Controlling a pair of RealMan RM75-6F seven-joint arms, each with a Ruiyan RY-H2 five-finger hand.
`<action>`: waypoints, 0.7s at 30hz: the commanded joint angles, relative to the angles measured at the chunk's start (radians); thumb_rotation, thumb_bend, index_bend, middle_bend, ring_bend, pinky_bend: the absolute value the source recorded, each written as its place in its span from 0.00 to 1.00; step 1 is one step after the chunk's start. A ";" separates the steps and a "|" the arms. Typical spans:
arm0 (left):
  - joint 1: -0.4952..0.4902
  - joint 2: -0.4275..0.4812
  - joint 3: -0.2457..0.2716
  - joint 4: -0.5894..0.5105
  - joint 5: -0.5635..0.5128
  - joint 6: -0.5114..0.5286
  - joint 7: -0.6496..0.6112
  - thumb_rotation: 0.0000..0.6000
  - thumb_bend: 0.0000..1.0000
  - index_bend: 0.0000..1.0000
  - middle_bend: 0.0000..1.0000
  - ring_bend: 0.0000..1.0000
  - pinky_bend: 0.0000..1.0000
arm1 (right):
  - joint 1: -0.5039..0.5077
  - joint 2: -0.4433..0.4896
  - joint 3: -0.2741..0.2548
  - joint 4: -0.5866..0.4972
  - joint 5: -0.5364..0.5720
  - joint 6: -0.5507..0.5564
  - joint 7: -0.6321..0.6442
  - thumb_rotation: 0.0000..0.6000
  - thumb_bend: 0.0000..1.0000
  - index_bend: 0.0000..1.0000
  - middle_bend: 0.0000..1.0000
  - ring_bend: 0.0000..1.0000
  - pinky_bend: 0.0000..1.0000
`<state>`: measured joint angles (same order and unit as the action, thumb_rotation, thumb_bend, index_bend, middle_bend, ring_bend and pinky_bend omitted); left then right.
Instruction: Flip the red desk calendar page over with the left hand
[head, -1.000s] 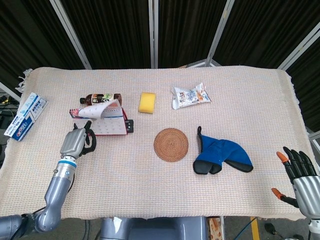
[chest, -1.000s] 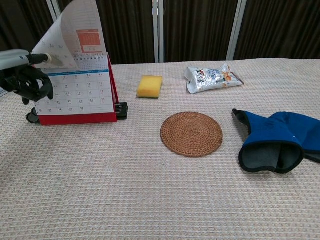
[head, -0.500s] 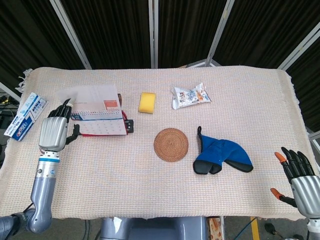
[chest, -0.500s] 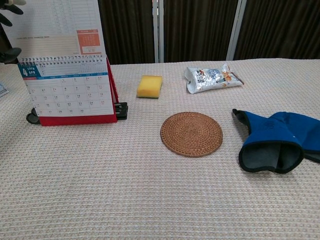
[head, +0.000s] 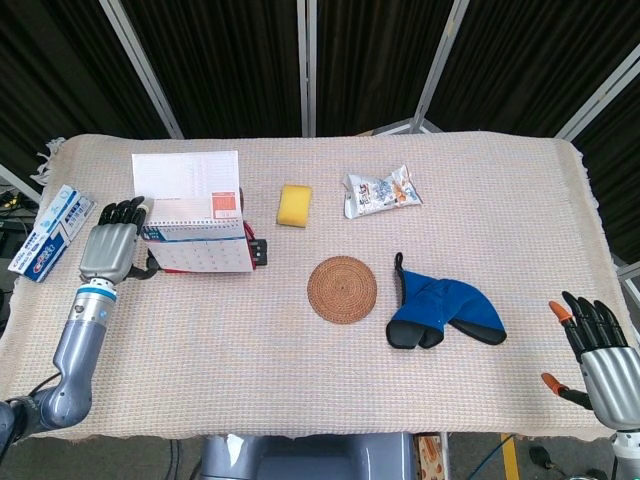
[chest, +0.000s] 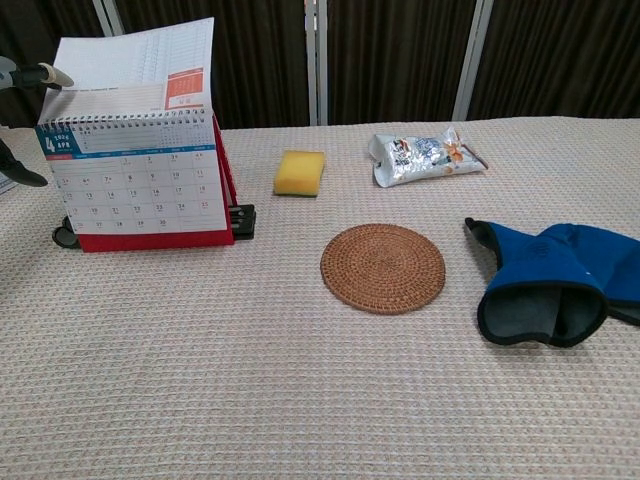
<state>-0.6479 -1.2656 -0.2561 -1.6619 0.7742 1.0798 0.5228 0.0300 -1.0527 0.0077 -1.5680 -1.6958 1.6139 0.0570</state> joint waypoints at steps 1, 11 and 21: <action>-0.016 -0.009 0.006 0.025 -0.017 -0.022 -0.004 1.00 0.07 0.00 0.00 0.00 0.00 | 0.007 -0.006 0.003 0.009 0.012 -0.016 -0.002 1.00 0.04 0.00 0.00 0.00 0.00; -0.037 -0.005 0.031 0.045 -0.057 -0.085 -0.013 1.00 0.07 0.00 0.00 0.07 0.14 | 0.005 -0.010 0.004 0.016 0.018 -0.013 -0.001 1.00 0.04 0.00 0.00 0.00 0.00; -0.010 -0.003 0.017 0.041 0.024 -0.018 -0.117 1.00 0.07 0.00 0.00 0.07 0.13 | -0.002 -0.009 -0.003 0.008 0.003 0.003 -0.008 1.00 0.04 0.00 0.00 0.00 0.00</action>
<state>-0.6676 -1.2670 -0.2346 -1.6221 0.7800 1.0460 0.4277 0.0278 -1.0617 0.0047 -1.5601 -1.6929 1.6172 0.0486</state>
